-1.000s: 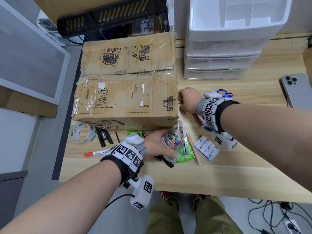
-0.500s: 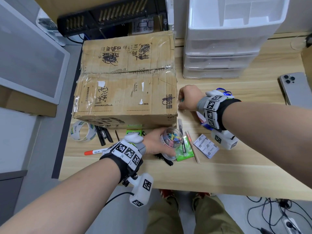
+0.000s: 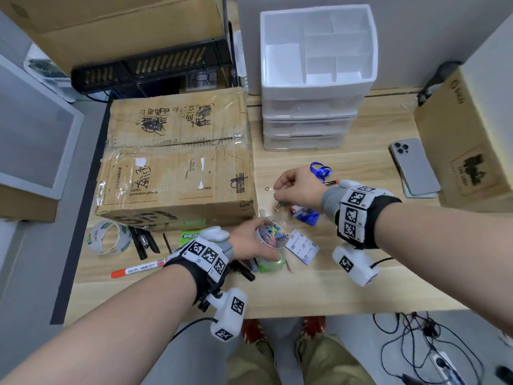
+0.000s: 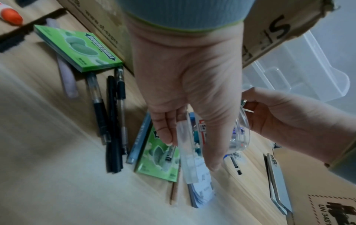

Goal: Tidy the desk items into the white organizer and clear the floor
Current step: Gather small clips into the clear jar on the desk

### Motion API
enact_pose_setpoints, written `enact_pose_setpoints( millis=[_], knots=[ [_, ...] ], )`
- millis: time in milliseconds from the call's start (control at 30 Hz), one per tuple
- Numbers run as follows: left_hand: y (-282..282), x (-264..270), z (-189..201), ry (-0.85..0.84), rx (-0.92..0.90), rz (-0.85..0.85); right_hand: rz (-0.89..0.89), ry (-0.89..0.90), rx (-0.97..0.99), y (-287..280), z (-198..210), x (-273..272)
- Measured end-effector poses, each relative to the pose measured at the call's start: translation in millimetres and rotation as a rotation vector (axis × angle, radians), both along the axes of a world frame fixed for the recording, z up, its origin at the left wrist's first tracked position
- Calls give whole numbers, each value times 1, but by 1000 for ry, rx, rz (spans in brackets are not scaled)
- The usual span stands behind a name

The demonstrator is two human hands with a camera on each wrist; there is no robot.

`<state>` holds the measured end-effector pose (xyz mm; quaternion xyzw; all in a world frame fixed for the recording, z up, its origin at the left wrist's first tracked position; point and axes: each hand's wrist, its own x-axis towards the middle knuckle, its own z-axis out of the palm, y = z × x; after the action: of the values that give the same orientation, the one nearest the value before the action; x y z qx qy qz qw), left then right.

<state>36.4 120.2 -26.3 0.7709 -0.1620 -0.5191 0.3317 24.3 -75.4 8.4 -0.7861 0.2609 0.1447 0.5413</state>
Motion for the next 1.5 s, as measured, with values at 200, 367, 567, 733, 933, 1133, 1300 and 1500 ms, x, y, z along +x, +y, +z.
enact_pose_setpoints(
  millis=[200, 367, 567, 733, 933, 1133, 1300, 1500],
  knots=[
    [-21, -9, -1, -10, -35, 41, 148, -203, -214, 14, 5, -49],
    [-25, -11, -10, -19, -56, 24, 97, -240, -135, 17, 2, -73],
    [-28, -18, -5, -38, -111, 1, 113, -155, 89, 10, 10, -81],
    [-31, -21, 1, -69, -134, -6, 139, -158, 118, 2, 17, -80],
    [-32, -23, 4, -45, -185, 65, -133, -226, 125, -15, 19, -70],
    [-28, -18, 2, -72, -191, 72, -175, -113, -52, -51, -4, -72],
    [-25, -17, -1, -72, -154, 70, -138, 55, -335, -87, -38, -76],
    [-24, -18, -5, -72, -93, 75, 107, 111, -525, -92, -62, -63]
  ],
)
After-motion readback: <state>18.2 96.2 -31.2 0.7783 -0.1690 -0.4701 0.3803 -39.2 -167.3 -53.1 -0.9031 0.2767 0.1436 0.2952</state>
